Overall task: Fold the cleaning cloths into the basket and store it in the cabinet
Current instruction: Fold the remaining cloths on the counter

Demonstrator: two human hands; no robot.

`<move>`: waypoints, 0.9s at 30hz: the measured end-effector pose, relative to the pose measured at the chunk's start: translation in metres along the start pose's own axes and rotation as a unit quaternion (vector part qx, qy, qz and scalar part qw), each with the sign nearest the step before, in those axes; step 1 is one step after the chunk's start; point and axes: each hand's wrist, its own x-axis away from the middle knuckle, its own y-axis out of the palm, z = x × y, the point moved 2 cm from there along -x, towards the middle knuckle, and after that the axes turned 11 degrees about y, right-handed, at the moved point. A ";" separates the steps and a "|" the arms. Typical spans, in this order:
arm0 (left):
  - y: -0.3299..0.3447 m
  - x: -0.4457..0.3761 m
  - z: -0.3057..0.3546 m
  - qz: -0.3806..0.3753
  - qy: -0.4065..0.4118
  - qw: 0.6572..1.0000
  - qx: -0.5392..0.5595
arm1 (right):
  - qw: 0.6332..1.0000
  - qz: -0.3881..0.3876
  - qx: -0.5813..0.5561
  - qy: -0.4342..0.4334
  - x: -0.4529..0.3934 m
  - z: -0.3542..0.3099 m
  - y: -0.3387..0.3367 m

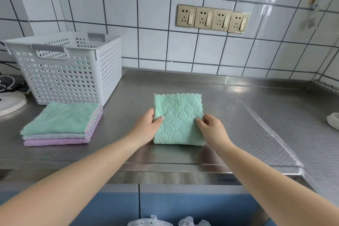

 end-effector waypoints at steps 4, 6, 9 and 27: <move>0.004 -0.014 -0.003 0.001 -0.032 0.999 -0.012 | 0.998 -0.014 0.053 0.045 -0.014 0.004 0.004; 0.004 -0.020 -0.007 -0.021 -0.069 0.996 -0.055 | 0.996 -0.010 0.065 0.056 -0.015 0.005 0.005; 0.003 -0.027 -0.011 -0.055 -0.111 0.987 -0.099 | 0.996 -0.011 0.057 0.067 -0.016 0.005 0.005; 0.032 -0.050 0.011 -0.162 0.051 0.908 -0.383 | 0.921 -0.036 0.380 -0.078 -0.034 -0.038 0.034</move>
